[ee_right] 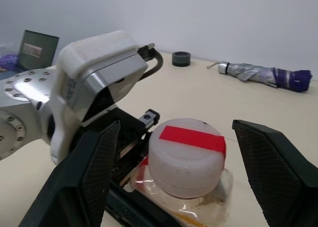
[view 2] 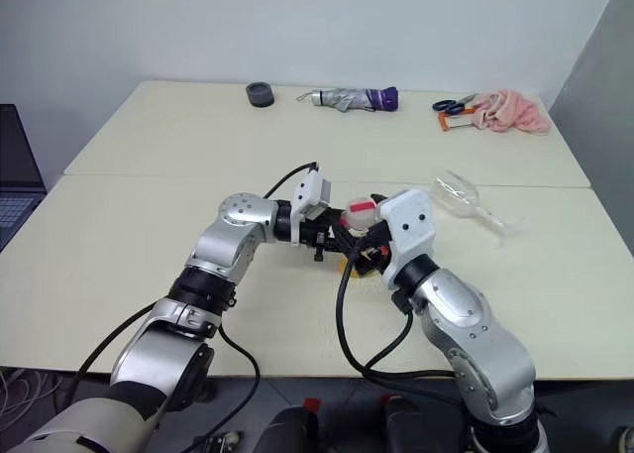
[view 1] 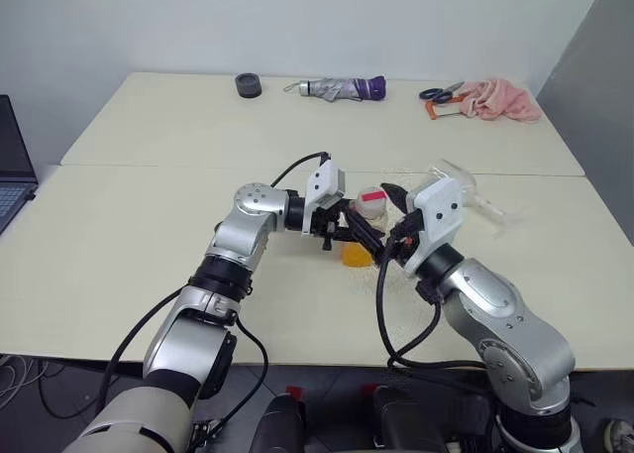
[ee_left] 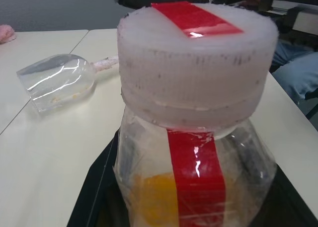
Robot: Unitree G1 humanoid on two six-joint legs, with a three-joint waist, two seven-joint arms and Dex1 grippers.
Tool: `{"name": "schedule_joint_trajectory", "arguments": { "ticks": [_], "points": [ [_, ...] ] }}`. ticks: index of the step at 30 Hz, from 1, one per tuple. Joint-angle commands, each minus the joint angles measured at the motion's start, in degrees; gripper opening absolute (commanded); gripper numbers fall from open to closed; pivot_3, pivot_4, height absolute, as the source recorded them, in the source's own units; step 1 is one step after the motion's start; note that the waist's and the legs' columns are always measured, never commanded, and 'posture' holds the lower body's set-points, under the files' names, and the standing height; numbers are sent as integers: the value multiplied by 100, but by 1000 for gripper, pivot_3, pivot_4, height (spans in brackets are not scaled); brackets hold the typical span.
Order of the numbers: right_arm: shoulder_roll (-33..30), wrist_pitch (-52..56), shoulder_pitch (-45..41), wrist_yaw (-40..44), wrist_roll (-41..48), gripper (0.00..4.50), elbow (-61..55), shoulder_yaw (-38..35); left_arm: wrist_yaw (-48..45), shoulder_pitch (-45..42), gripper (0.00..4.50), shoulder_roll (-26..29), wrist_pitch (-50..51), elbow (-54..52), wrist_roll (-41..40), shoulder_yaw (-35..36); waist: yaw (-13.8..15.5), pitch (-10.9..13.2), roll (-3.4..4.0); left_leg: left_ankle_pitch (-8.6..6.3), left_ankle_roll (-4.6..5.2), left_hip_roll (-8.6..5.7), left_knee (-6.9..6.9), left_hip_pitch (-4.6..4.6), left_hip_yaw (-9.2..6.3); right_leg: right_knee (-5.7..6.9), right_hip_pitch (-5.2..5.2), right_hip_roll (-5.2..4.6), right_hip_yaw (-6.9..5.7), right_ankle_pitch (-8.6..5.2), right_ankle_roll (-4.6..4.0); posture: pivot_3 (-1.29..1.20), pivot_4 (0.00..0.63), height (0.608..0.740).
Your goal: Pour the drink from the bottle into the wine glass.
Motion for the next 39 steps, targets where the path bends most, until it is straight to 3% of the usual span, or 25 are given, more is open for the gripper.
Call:
{"name": "schedule_joint_trajectory", "arguments": {
  "ticks": [1,8,11,15,16,22,26,29,32,36,39],
  "points": [
    [186,-141,-124,-195,-203,3851,12,4,77,-158,1819,-28,-122,-65,53,47,0,0,0,0,0,0,0,0,0,0,0,0,-1,0,0,0,150,740],
    [319,-211,-159,-171,-365,3851,139,80,120,-167,1819,-32,-149,-66,85,56,-1,0,0,0,0,0,0,0,-1,0,0,0,-1,0,0,0,150,740],
    [361,-255,-131,-134,-395,3236,163,95,131,-163,1819,-27,-150,-73,86,53,-2,0,0,0,0,1,0,0,0,0,0,0,-1,0,0,0,150,740],
    [419,-242,-115,-26,-307,1902,159,91,137,-155,1819,-17,-141,-87,79,51,-3,0,0,0,0,0,0,0,0,0,0,0,-1,0,0,0,150,740],
    [424,-246,-122,0,-289,1860,155,82,137,-156,1819,-14,-140,-87,78,52,-3,0,0,0,0,1,0,-1,-1,0,0,0,0,0,0,0,150,740],
    [157,-455,-90,679,-4,1860,225,127,53,-178,1819,33,-100,-82,42,67,-4,0,0,0,0,0,-1,-1,0,-1,0,0,-1,0,0,0,150,740],
    [-708,-1230,-234,2831,901,1860,781,-117,-262,-223,1817,162,-81,-122,5,46,-8,0,-1,-1,1,-3,-1,0,1,-3,1,-1,-2,0,0,0,150,740],
    [-1572,-1470,-1005,4455,1110,1860,1721,-101,-386,-331,1817,269,-448,73,178,5,-46,2,2,-1,2,-3,-1,4,7,-2,3,0,0,0,0,0,150,740],
    [-1800,-1666,-1817,5255,1126,1860,2903,-111,-471,-390,1816,285,-499,139,143,16,-97,2,1,-1,3,3,-2,12,5,-2,7,8,-2,0,-1,0,150,740],
    [-1950,-1744,-2273,5978,1115,1860,3754,-138,-450,-346,1814,260,-455,37,85,27,-116,2,1,-1,4,7,-8,10,-1,-1,6,13,-6,1,-4,0,150,740],
    [-1971,-1706,-2374,6013,1171,2901,3808,-307,-409,-293,1813,249,-420,-28,58,40,-113,2,1,-1,4,4,-6,5,-1,-4,6,3,-7,1,-4,0,150,740]
  ]
}}
